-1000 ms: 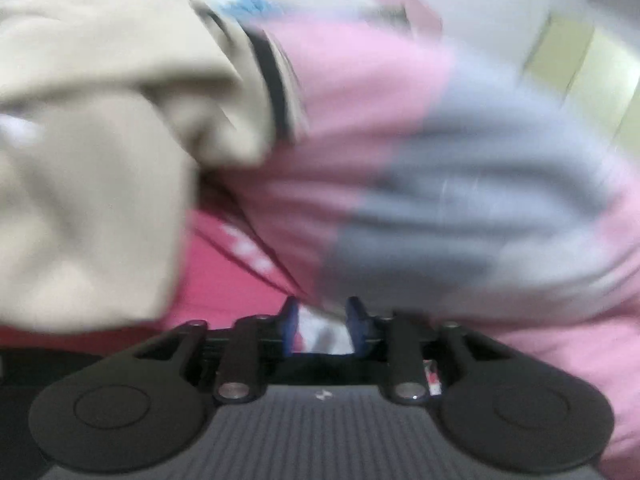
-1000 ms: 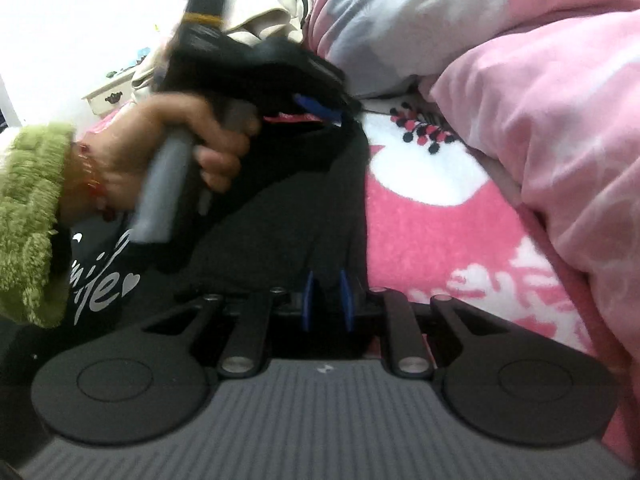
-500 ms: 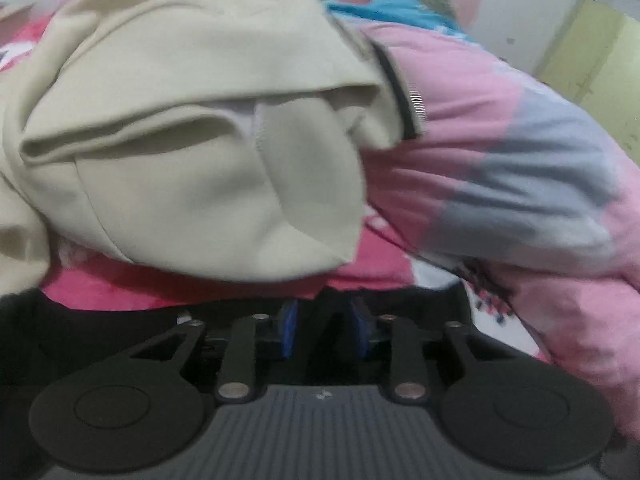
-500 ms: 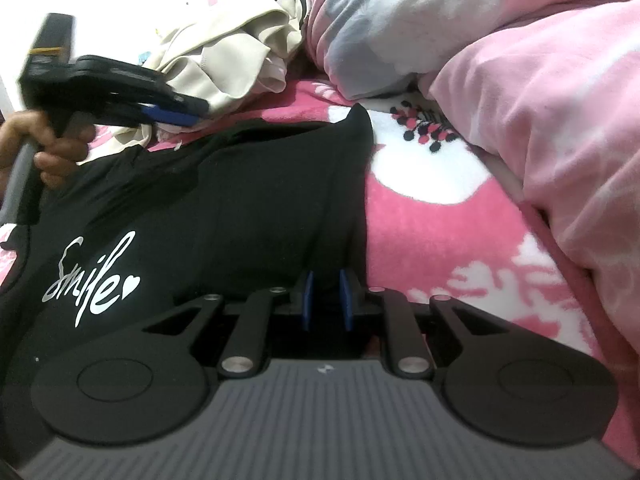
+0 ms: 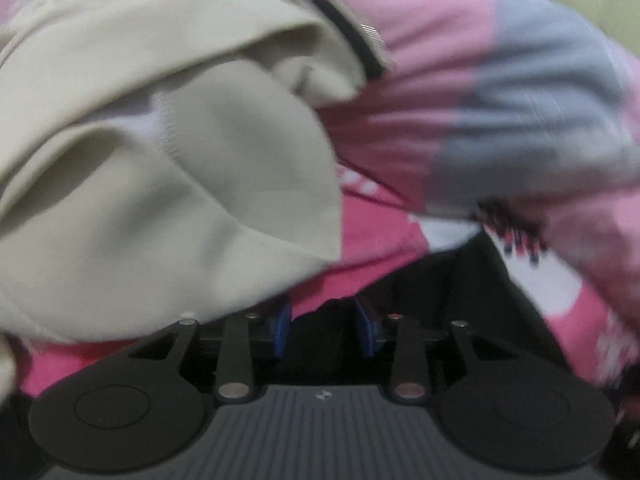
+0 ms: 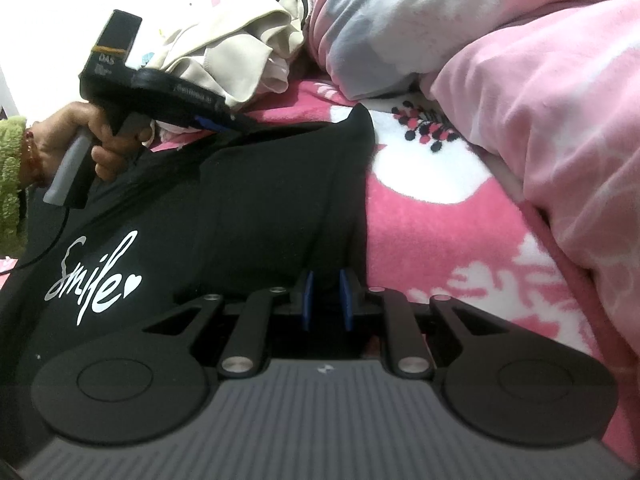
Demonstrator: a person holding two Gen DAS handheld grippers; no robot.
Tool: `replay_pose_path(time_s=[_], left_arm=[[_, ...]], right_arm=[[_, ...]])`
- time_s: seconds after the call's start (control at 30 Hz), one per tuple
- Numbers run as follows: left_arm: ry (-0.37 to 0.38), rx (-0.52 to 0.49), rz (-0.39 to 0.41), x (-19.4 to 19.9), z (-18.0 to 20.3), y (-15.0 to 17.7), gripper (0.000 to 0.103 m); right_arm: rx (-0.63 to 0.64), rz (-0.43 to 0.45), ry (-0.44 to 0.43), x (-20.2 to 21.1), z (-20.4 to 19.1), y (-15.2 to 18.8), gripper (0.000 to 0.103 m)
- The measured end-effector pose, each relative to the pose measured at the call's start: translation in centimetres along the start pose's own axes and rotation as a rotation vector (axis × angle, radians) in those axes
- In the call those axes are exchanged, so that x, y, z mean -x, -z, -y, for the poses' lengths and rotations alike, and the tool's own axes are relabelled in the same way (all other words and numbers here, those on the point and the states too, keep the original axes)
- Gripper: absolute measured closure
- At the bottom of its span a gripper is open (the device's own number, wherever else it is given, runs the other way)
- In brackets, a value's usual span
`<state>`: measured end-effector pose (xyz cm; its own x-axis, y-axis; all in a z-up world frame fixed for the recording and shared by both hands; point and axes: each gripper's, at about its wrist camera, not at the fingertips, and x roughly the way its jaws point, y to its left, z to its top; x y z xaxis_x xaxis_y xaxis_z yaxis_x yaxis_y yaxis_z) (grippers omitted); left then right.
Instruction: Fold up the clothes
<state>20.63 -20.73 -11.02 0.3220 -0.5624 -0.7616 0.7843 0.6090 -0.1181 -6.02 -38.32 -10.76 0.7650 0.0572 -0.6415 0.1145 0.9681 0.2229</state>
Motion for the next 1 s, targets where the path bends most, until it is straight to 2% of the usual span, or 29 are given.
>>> replay_pose_path(time_s=[0.1,0.23,0.37,0.4,0.47,0.53,0.67,0.87,0.93,1.0], left_arm=[[-0.025,-0.113,-0.008,-0.1,1.0,0.3,0.066],[-0.038,-0.201,-0.010,-0.2,1.9,0.4,0.066],[-0.030,-0.277,-0.013,-0.4,2.5,0.5,0.073],[-0.026,-0.275,-0.011,-0.4,2.4,0.6,0.076],[-0.015,-0.253,-0.001,-0.2,2.4,0.6,0.092],[-0.056,-0.251,0.041,0.2,2.7,0.9,0.095],[-0.183,-0.217,0.140,0.7,3.3,1.3,0.095],[-0.335,-0.260,0.174,-1.7,5.1,2.5,0.091],[-0.355,-0.228,0.191,-1.7,5.2,2.4,0.086],[-0.344,-0.159,0.211,-1.3,4.8,1.9,0.083]], right_arm=[[-0.001,0.000,0.000,0.0,0.0,0.0,0.090],[0.000,0.001,0.002,0.1,-0.1,0.0,0.090],[0.000,0.001,0.003,0.1,-0.1,0.0,0.090],[0.001,0.001,0.003,0.1,-0.1,0.0,0.090],[0.001,0.002,0.004,0.1,-0.1,0.0,0.090],[0.002,0.002,0.004,0.1,-0.1,0.0,0.090],[0.004,0.003,0.006,0.1,-0.1,0.0,0.090],[0.011,0.005,0.011,0.1,-0.2,0.0,0.090],[0.011,0.006,0.011,0.1,-0.2,0.0,0.090],[0.011,0.008,0.012,0.1,-0.2,0.0,0.090]])
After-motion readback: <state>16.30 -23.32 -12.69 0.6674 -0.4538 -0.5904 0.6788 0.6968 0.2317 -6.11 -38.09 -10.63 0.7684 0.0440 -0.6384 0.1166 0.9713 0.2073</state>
